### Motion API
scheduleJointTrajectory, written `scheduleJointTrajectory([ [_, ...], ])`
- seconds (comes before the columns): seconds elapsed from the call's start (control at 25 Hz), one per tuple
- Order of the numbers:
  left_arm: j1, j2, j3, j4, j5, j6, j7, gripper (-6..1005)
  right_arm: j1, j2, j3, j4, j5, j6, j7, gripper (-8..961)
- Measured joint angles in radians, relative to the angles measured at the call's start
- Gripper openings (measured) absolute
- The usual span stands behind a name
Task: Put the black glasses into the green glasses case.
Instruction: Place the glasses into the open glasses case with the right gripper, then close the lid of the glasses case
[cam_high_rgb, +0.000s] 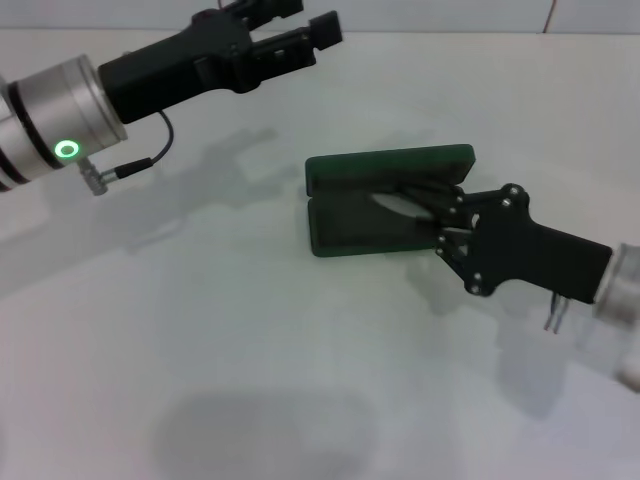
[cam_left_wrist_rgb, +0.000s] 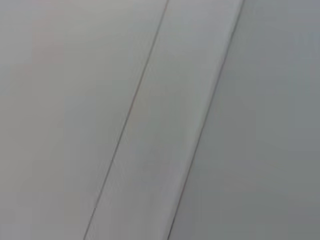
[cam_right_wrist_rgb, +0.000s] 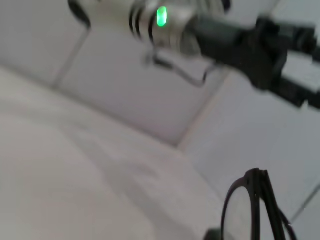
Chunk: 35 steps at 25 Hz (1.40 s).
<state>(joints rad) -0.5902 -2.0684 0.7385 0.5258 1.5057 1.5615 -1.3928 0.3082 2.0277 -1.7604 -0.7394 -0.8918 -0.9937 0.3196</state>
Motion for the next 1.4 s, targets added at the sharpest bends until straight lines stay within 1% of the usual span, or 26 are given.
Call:
scheduleJointTrajectory([
  [0.12, 0.002, 0.000, 0.000, -0.001, 0.000, 0.000, 0.002, 888, 0.003, 0.000, -0.066, -0.057, 0.018, 0.141, 0.008, 244],
  [0.2, 0.002, -0.002, 0.001, -0.001, 0.002, 0.000, 0.003, 888, 0.006, 0.000, -0.097, -0.081, 0.028, 0.198, 0.013, 246],
  [0.4, -0.003, -0.001, 0.001, -0.005, 0.006, -0.011, 0.006, 888, 0.017, 0.000, -0.174, -0.156, 0.032, 0.390, 0.043, 252],
  [0.6, -0.009, -0.001, 0.008, -0.008, 0.011, -0.030, 0.012, 888, 0.045, 0.000, -0.235, -0.166, 0.032, 0.475, 0.111, 259],
  [0.84, -0.011, -0.005, 0.009, -0.008, 0.022, -0.037, 0.013, 888, 0.045, 0.000, -0.272, -0.190, 0.023, 0.517, 0.126, 266],
  [0.96, -0.011, -0.004, 0.009, -0.008, 0.022, -0.037, 0.013, 888, 0.038, -0.001, -0.275, -0.200, 0.023, 0.525, 0.131, 313],
  [1.08, -0.010, -0.002, 0.009, -0.008, 0.022, -0.037, 0.013, 888, 0.031, -0.007, -0.275, -0.204, 0.024, 0.494, 0.154, 359],
  [1.24, -0.005, 0.000, 0.008, -0.009, 0.022, -0.041, 0.012, 888, 0.030, -0.014, -0.261, -0.203, 0.020, 0.419, 0.196, 360],
  [1.4, -0.014, 0.000, 0.008, -0.009, 0.029, -0.056, 0.014, 888, 0.040, -0.027, -0.252, -0.191, 0.008, 0.357, 0.263, 361],
])
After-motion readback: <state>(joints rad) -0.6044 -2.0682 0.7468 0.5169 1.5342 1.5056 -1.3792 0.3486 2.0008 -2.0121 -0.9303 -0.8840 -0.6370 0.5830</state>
